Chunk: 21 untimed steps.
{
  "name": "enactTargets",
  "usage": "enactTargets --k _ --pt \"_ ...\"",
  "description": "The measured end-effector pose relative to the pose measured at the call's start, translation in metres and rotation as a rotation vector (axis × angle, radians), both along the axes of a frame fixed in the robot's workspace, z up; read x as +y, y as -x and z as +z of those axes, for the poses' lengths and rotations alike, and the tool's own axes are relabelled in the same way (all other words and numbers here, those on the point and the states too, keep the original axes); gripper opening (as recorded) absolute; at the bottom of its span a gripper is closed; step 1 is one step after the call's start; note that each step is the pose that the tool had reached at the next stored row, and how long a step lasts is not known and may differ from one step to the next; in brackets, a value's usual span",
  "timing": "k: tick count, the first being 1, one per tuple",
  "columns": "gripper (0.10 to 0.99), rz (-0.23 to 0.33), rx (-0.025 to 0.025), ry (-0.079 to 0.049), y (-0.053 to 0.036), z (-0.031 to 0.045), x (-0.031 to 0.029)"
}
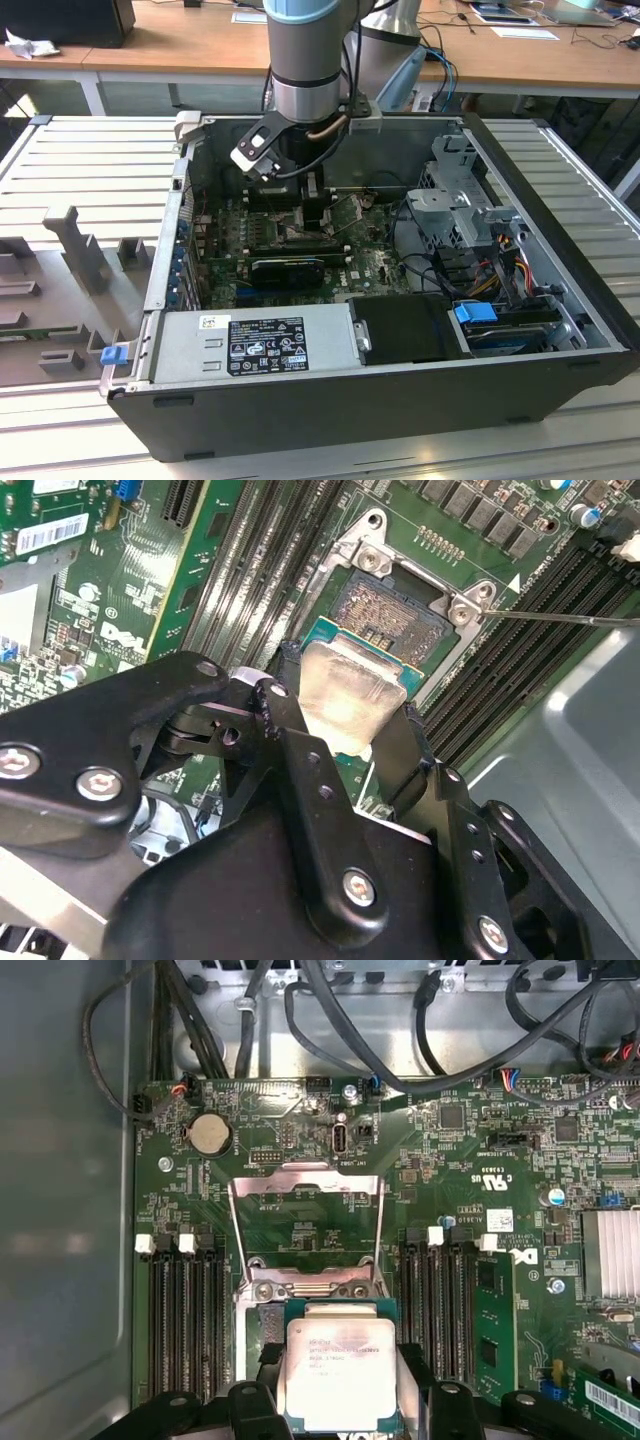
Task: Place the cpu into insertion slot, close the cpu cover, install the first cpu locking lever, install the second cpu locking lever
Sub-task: 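Place the cpu into insertion slot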
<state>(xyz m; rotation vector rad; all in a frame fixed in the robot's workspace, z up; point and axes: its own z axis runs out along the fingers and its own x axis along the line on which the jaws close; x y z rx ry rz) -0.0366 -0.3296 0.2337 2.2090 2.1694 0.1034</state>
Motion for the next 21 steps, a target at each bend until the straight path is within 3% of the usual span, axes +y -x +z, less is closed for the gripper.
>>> enactTargets --k 7,21 --pt "0.529 0.0 0.0 0.0 0.0053 -0.0025 0.0015" --pt "0.529 0.0 0.0002 -0.004 0.0066 -0.0068 0.002"
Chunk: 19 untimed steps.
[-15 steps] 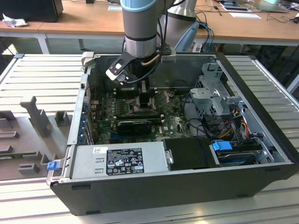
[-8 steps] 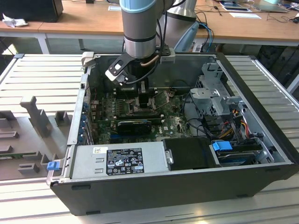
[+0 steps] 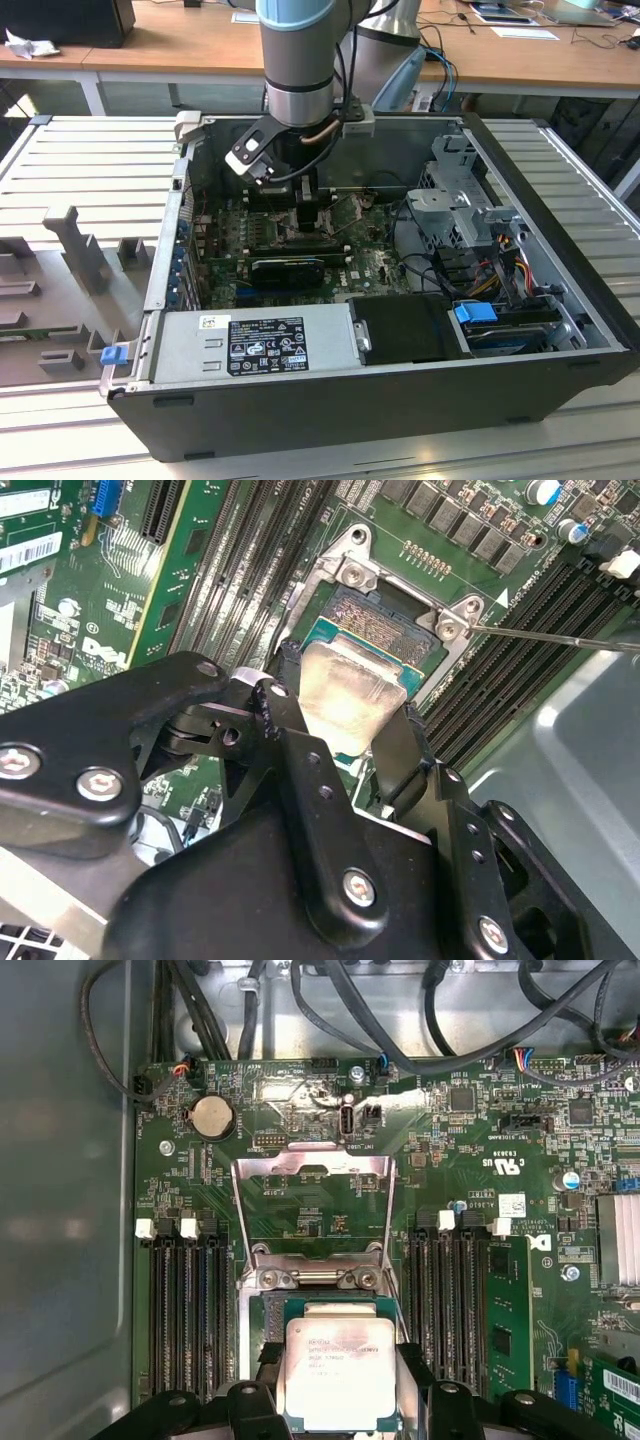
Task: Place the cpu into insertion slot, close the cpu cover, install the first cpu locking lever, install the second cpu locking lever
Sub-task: 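Place the cpu into insertion slot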
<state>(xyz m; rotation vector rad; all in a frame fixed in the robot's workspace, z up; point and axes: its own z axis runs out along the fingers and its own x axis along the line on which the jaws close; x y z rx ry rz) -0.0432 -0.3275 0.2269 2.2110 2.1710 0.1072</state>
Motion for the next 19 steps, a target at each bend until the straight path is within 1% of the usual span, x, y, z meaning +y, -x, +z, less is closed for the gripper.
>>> enactTargets --k 8,11,15,19 --pt "0.529 0.0 -0.0001 -0.001 0.0 -0.0024 0.0" --pt "0.529 0.0 0.0 -0.001 0.0006 -0.0047 0.0007" --pt "0.529 0.0 0.0 -0.001 0.0041 -0.0085 0.0011" --pt "0.529 0.001 0.0 -0.002 0.0058 -0.0123 0.0011"
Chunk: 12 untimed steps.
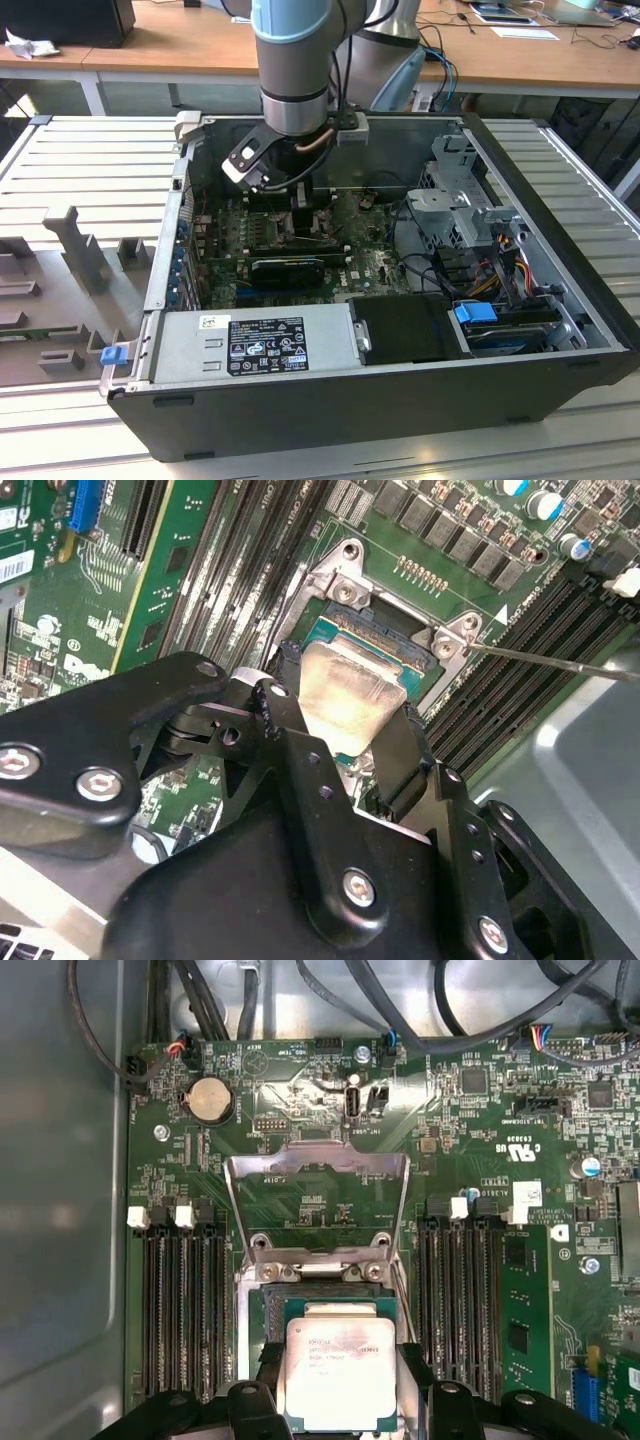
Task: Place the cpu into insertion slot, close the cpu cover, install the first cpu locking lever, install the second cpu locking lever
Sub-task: 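Place the cpu into insertion slot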
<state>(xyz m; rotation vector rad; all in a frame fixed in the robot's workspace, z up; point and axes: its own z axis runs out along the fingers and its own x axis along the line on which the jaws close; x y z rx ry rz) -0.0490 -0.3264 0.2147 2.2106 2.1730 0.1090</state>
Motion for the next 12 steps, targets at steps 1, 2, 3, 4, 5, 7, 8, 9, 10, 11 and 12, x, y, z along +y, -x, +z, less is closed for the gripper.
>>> enactTargets --k 1,2,3,4,5,7,8,9,10,11,12 --pt "0.529 0.0 -0.0001 0.0 0.0002 -0.0012 0.0" --pt "0.529 0.0 0.0 0.0 0.0002 -0.0019 0.0" --pt "0.529 0.0 0.0001 0.002 0.0002 -0.0031 0.0001" --pt "0.529 0.001 0.0 0.002 0.0002 -0.0041 0.0001" --pt "0.529 0.002 0.0 0.003 0.0002 -0.0052 0.0007" --pt "0.529 0.006 0.0 0.003 -0.0003 -0.006 0.0021" --pt "0.529 0.01 0.0 0.003 -0.0012 -0.0062 0.0029" --pt "0.529 0.013 0.0 0.003 -0.0022 -0.0063 0.0036" --pt "0.529 0.016 0.0001 0.003 -0.0029 -0.0065 0.0041" --pt "0.529 0.019 0.0001 0.002 -0.003 -0.0068 0.0046" --pt "0.529 0.023 -0.0001 0.002 -0.0031 -0.0076 0.0053"
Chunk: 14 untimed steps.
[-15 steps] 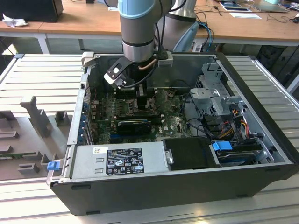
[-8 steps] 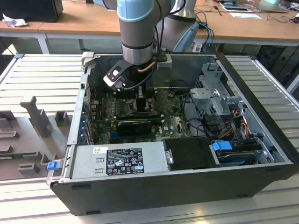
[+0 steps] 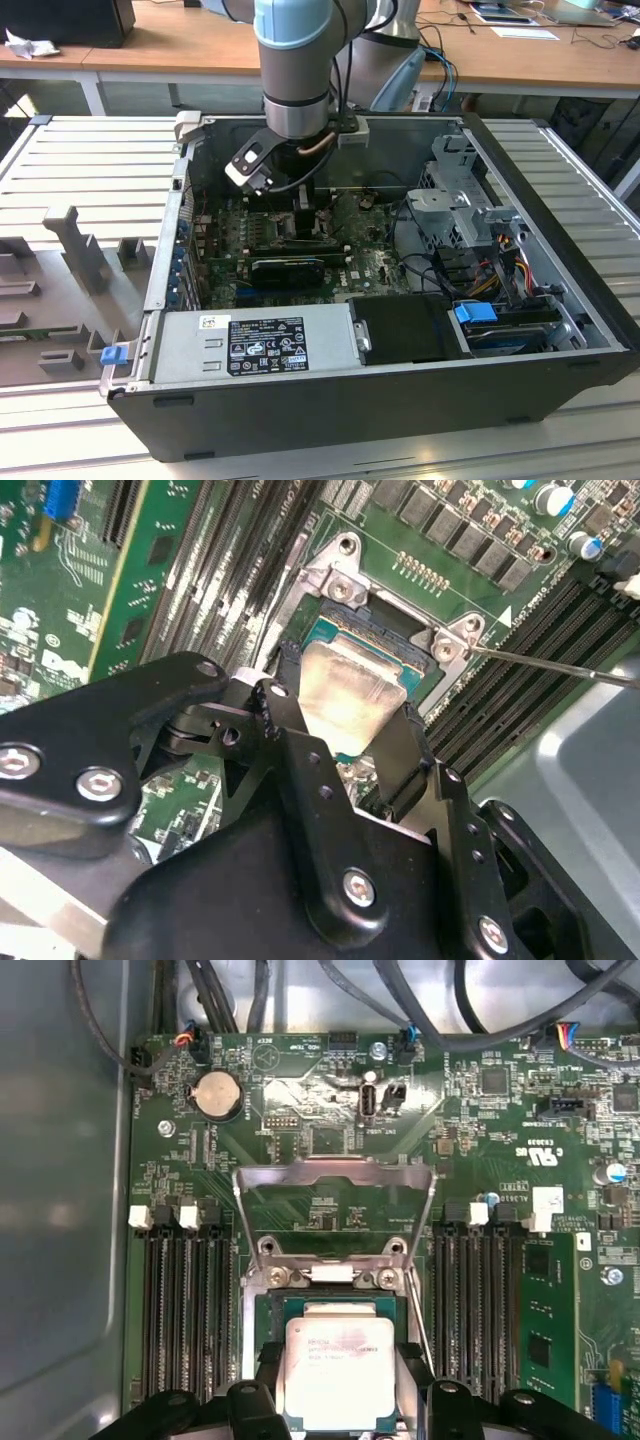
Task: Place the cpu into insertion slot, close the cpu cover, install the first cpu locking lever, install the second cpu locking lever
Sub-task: 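Place the cpu into insertion slot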
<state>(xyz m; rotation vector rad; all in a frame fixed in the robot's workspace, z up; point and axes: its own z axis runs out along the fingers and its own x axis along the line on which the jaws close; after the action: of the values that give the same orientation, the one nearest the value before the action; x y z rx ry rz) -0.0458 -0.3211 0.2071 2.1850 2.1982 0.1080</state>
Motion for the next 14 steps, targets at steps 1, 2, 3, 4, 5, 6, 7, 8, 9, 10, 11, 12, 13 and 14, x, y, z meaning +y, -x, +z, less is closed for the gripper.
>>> enactTargets --k 1,2,3,4,5,6,7,8,9,10,11,12,13,14 --pt "0.529 0.0 0.0003 -0.001 0.0008 -0.001 0.0001" --pt "0.529 0.0 0.0002 -0.004 0.0009 -0.0014 0.0002" --pt "0.529 0.0 0.0001 -0.007 0.001 -0.0021 0.0003" --pt "0.529 0.0 0.0002 -0.01 0.001 -0.0028 0.0003" --pt "0.529 0.0 0.0001 -0.013 0.001 -0.0037 0.0003" --pt "0.529 -0.002 0.0 -0.014 0.001 -0.0044 0.0004" --pt "0.529 -0.004 0.0002 -0.014 0.0011 -0.005 0.0002" --pt "0.529 -0.004 0.0002 -0.014 0.0014 -0.0052 0.0001" --pt "0.529 -0.005 0.0001 -0.014 0.0015 -0.0053 -0.0001" --pt "0.529 -0.005 0.0002 -0.014 0.0016 -0.0054 -0.0001" --pt "0.529 -0.006 0.0002 -0.014 0.0016 -0.0054 -0.0001" --pt "0.529 -0.006 0.0002 -0.014 0.0016 -0.0055 -0.0002" --pt "0.529 -0.006 0.0001 -0.014 0.0016 -0.0055 -0.0002" --pt "0.529 -0.006 0.0002 -0.014 0.0016 -0.0055 -0.0002"
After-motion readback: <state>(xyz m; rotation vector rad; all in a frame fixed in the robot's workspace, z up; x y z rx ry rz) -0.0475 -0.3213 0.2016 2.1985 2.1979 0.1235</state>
